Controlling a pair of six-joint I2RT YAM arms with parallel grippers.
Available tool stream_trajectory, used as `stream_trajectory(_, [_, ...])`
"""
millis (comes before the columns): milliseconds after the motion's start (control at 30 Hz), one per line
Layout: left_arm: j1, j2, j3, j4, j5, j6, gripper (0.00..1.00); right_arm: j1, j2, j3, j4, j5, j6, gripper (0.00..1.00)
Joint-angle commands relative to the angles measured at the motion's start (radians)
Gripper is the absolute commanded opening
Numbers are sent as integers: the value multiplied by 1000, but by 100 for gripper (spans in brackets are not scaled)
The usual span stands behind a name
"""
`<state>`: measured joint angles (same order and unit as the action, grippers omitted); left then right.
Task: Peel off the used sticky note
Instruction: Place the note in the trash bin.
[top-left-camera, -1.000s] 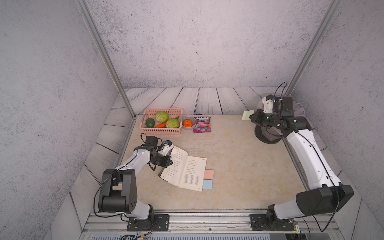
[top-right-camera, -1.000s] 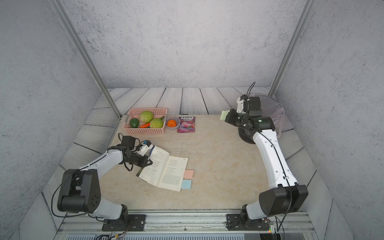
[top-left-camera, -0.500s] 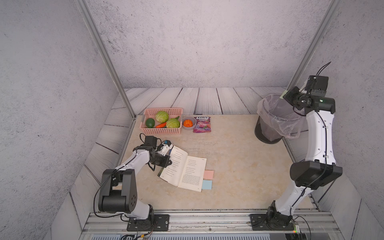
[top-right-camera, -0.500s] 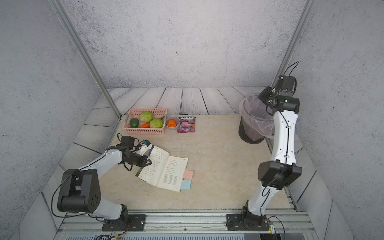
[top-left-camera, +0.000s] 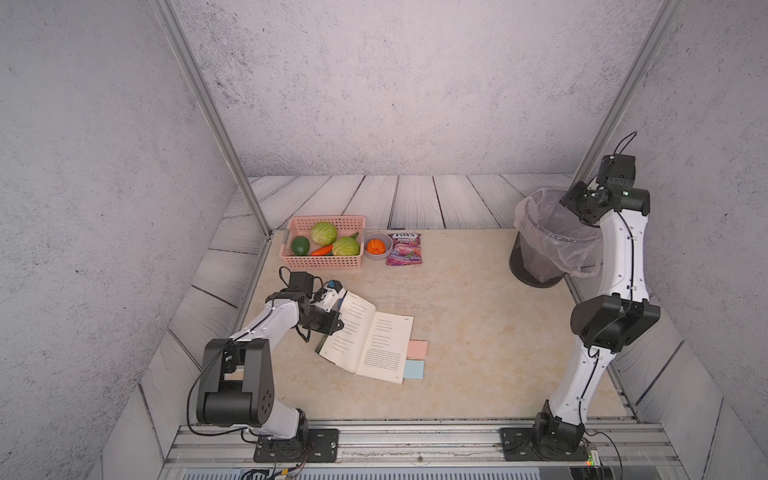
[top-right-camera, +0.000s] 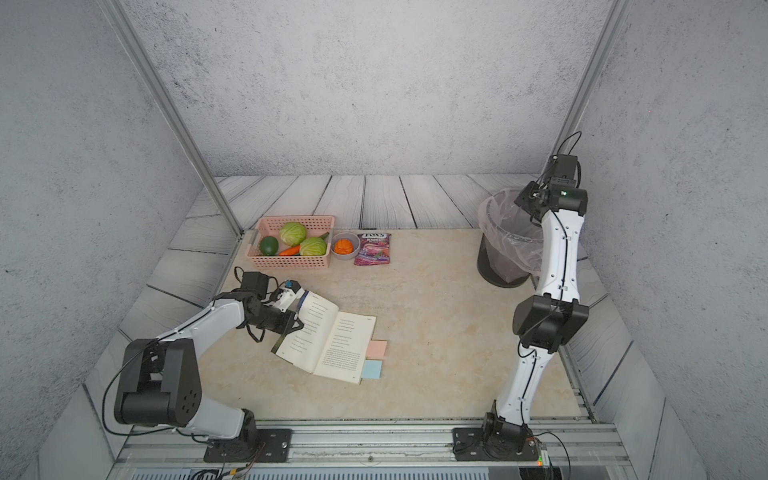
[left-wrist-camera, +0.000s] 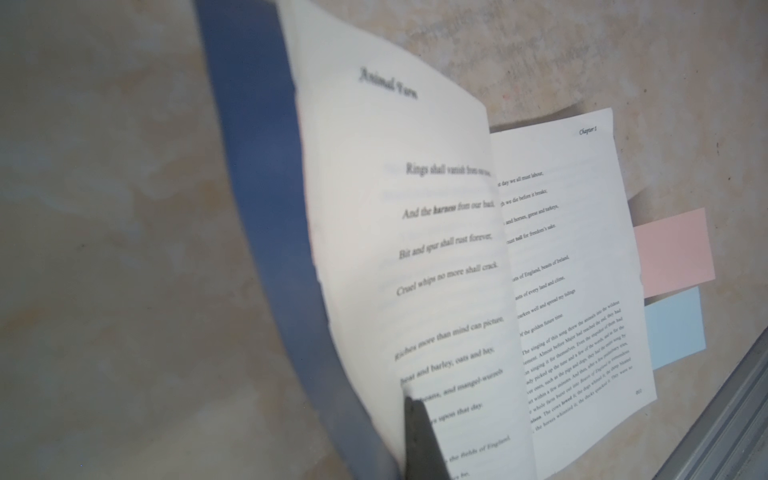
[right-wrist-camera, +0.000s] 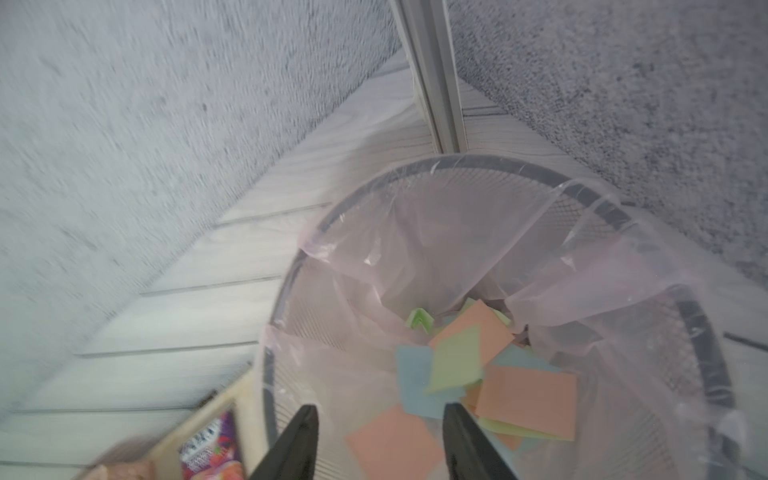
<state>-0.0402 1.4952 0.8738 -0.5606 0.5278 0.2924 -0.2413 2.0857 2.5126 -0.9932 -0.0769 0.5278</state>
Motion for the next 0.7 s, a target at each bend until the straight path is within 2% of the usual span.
stream_trajectory(0, [13,-9,-19,-9,-39,27,0,-4,-46,16,-7,-24,0,58])
stream_trajectory(267, [16,-3,-18,-7,-40,27,0,25,-187,-51,19,-163,23,61])
stream_trajectory(400, [18,4,-17,-8,-54,24,0,171,-273,-166,-3,-177,-37,62])
stream_trajectory(533, [24,4,-18,-11,-58,24,0,341,-400,-472,91,-212,-44,61])
stream_trajectory(667, [26,16,-16,-12,-60,22,0,508,-536,-850,275,-275,6,60])
